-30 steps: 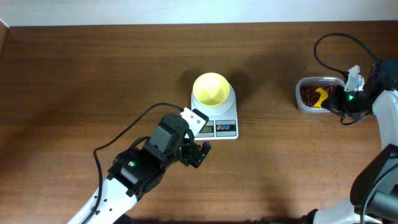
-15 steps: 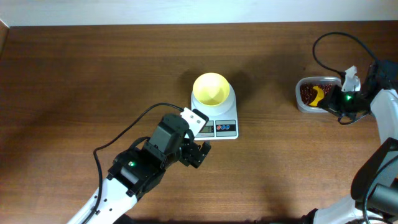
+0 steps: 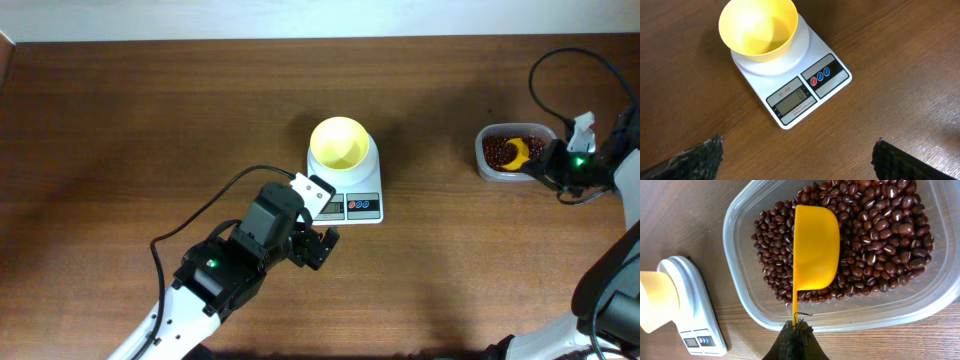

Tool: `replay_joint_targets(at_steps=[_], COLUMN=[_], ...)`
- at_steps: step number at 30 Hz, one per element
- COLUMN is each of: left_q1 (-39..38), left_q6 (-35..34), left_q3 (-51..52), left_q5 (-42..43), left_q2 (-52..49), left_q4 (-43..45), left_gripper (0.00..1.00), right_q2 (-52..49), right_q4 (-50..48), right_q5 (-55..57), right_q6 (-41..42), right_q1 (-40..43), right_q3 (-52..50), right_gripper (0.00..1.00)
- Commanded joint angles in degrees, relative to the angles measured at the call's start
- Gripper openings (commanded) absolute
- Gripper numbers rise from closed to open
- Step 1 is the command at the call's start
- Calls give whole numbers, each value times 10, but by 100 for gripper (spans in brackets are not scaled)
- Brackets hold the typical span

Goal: Scoop item into bowl and weigh 50g on scale
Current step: 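Lower the yellow scoop with the right gripper into the bean tub, then scoop beans and lift the filled scoop with the right gripper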

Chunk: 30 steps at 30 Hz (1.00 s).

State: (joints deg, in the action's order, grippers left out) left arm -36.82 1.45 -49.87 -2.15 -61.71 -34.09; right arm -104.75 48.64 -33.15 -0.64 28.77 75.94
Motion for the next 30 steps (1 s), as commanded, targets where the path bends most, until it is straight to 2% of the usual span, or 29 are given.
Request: replay_joint_targets(at_steps=[1,30], left_q1=[2,2], left_q6=[-8,-8], left_q3=[5,5], left_q5=[-4,-4], left_q2=[7,7], left_q4=[-1,-1], left_gripper=[99,99], right_q2=[-6,-7], right_q4=[-1,18], right_q5=[-27,-158], right_q6=[-5,-19], right_q1=[2,55], right_q3=[-7,-7], right_gripper=[4,4])
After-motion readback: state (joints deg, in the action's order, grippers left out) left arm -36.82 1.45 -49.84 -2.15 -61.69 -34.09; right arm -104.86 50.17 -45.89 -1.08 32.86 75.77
